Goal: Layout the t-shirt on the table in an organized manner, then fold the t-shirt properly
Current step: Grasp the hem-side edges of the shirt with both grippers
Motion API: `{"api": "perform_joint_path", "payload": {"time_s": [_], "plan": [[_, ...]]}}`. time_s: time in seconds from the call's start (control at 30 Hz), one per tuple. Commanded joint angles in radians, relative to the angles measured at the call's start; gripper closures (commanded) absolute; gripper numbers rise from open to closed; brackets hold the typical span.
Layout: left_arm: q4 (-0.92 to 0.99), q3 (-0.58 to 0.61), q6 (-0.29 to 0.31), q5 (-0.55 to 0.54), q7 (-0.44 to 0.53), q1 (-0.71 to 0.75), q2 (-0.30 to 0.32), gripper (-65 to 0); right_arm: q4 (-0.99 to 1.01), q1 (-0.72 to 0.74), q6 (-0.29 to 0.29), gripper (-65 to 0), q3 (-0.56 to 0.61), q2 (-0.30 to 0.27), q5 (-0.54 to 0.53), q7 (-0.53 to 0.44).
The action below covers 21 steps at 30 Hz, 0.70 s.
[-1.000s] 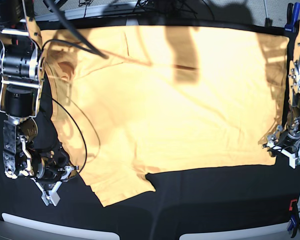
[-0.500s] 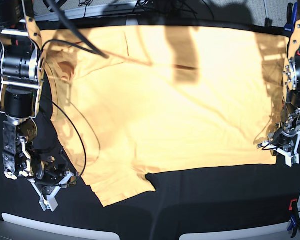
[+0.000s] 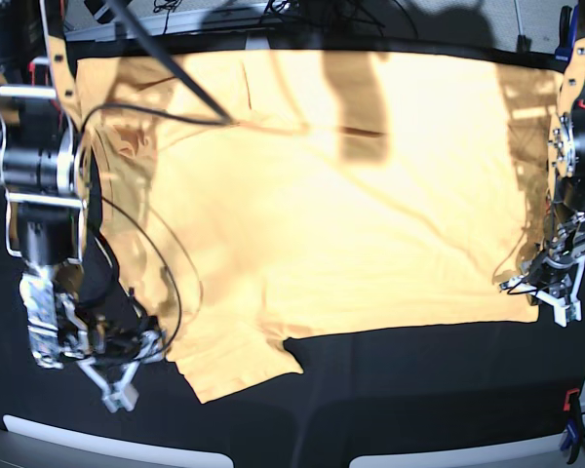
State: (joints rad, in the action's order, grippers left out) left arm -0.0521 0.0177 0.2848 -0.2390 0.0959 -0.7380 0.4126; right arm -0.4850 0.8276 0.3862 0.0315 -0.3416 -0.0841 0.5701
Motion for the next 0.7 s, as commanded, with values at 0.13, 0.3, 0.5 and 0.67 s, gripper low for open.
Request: {"api": "perform_joint_path", "payload": {"time_s": [0.13, 0.3, 0.5, 0.67], "plan": [[-0.006, -0.001, 0.0, 0.003, -0.02, -0.021, 0.006, 0.0, 0.214, 0.144, -0.002, -42.1, -0.004, -0.016, 0.041, -0.08], [-0.006, -0.001, 0.0, 0.002, -0.02, -0.021, 0.006, 0.0, 0.242, 0.139, 0.001, -38.3, -0.004, -0.01, 0.04, -0.038], [-0.006, -0.001, 0.0, 0.003, -0.02, -0.021, 0.006, 0.0, 0.242, 0.124, 0.006, -38.3, -0.004, 0.001, 0.04, 0.035], [-0.006, -0.001, 0.0, 0.003, -0.021, -0.021, 0.006, 0.0, 0.242, 0.095, 0.003, -38.3, -0.004, 0.001, 0.04, 0.04]]}}
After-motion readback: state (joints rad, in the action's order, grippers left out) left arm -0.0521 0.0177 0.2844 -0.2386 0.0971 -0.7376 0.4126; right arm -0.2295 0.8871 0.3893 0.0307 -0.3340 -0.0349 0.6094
